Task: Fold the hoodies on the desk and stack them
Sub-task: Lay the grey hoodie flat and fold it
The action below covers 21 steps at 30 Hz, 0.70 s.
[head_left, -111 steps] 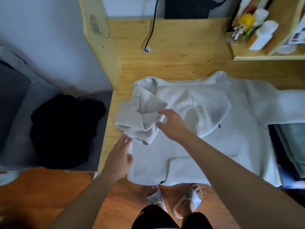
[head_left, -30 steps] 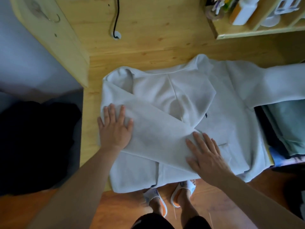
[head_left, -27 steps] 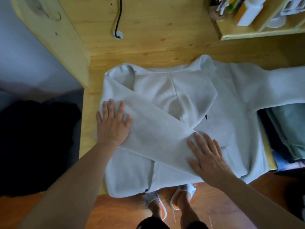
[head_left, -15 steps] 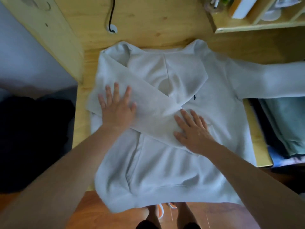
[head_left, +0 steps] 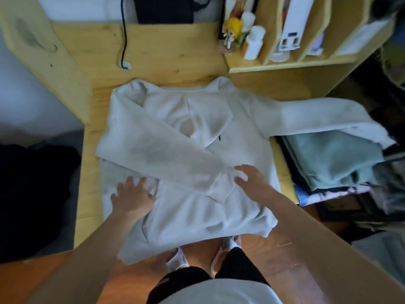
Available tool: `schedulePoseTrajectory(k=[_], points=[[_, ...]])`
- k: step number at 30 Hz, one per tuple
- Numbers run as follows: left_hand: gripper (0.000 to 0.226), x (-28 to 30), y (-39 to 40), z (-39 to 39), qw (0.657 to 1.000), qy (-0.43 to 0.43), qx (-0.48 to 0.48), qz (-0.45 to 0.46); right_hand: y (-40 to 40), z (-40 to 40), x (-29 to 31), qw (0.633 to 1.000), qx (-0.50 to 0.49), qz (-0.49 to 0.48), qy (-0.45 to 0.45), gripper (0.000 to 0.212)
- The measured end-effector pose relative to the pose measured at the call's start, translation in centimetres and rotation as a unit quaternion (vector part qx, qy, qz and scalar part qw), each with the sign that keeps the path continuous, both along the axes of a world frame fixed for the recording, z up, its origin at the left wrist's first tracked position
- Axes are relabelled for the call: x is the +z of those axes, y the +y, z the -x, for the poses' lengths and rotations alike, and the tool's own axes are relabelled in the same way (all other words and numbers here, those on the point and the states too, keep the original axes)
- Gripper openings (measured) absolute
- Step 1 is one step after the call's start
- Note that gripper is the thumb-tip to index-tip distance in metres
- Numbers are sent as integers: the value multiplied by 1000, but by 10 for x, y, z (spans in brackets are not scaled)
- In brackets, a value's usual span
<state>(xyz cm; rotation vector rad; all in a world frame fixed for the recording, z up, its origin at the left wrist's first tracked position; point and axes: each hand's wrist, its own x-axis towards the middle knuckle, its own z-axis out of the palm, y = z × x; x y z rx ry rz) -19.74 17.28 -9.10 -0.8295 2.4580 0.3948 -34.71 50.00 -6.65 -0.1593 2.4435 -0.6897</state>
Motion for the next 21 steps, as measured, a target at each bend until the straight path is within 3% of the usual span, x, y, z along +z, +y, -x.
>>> schedulePoseTrajectory(k=[3,7,11,16,21], points=[[56,15,31,1,999,29,-31,-29,39,8,34,962,-218,161,29,24],[53,29,101,23,985,117,-73,-105,126,44,62,844,-428,323,0,12],[49,34,173,59,982,140,-53,-113,217,114,81,730,-528,435,-1,11],[55,25,247,88,990,81,-51,-100,289,201,77,603,-613,504,-88,15],[44,57,303,117,981,131,-51,-133,329,256,61,599,-651,445,-140,17]])
